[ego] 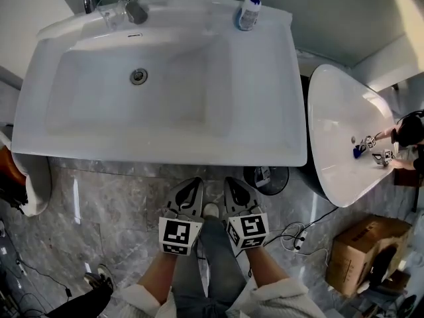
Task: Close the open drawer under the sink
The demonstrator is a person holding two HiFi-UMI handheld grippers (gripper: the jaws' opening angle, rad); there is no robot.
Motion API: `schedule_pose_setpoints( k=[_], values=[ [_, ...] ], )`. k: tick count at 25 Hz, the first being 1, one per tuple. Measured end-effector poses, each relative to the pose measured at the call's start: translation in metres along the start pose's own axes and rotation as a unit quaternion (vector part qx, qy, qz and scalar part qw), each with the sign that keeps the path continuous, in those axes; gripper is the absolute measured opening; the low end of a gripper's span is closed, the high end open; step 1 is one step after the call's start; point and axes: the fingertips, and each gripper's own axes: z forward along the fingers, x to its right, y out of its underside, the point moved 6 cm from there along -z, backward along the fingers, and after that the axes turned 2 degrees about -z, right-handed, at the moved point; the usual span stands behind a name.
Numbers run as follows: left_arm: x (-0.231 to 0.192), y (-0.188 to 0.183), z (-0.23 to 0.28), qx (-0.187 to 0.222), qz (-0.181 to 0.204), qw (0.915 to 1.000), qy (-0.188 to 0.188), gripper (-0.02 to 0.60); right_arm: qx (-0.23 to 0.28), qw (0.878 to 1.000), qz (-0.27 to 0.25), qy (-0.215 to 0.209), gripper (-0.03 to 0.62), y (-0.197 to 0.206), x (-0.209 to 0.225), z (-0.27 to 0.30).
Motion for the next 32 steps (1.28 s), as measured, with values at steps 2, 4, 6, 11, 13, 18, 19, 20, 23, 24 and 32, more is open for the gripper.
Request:
schedule_pose_setpoints(
  k=[2, 4, 6, 11, 13, 18, 19, 20, 23, 24, 32],
  values=[
    [0.008, -0.012, -0.006, 0.010, 0.003, 0.9999, 0.001, 0.015, 0.012, 1.000, 0.000, -0.003, 0.009, -0.014, -0.001, -0.008],
    [0.016, -0.026, -0.015, 0.019, 0.004, 0.9998, 0.004, 0.015, 0.023, 1.000, -0.003, -0.011, 0.009, -0.031, -0.005, -0.018],
    [0.024, -0.039, -0.028, 0.025, -0.001, 0.9996, 0.008, 0.015, 0.032, 0.999, -0.005, -0.019, 0.010, -0.047, -0.012, -0.031],
    [0.040, -0.074, -0.057, 0.052, 0.009, 0.9985, 0.013, 0.015, 0.057, 0.998, 0.008, -0.033, 0.011, -0.091, -0.022, -0.061],
    [0.047, -0.092, -0.068, 0.064, 0.012, 0.9978, 0.014, 0.015, 0.067, 0.997, 0.003, -0.049, 0.010, -0.109, -0.027, -0.076],
    [0.067, -0.143, -0.093, 0.103, -0.006, 0.9946, 0.013, 0.015, 0.098, 0.991, -0.036, -0.081, 0.011, -0.156, -0.042, -0.112],
    [0.072, -0.152, -0.097, 0.111, -0.006, 0.9937, 0.017, 0.015, 0.105, 0.990, -0.037, -0.087, 0.009, -0.165, -0.044, -0.118],
    [0.077, -0.160, -0.100, 0.118, -0.004, 0.9928, 0.021, 0.015, 0.111, 0.989, -0.036, -0.093, 0.011, -0.174, -0.045, -0.124],
    [0.093, -0.181, -0.110, 0.135, 0.003, 0.9901, 0.038, 0.015, 0.132, 0.985, -0.030, -0.103, 0.009, -0.197, -0.048, -0.141],
    [0.097, -0.187, -0.113, 0.138, 0.006, 0.9894, 0.043, 0.015, 0.137, 0.985, -0.030, -0.104, 0.009, -0.204, -0.048, -0.147],
    [0.118, -0.224, -0.130, 0.167, 0.021, 0.9833, 0.070, 0.015, 0.164, 0.978, -0.049, -0.116, 0.009, -0.247, -0.046, -0.180]
  ],
)
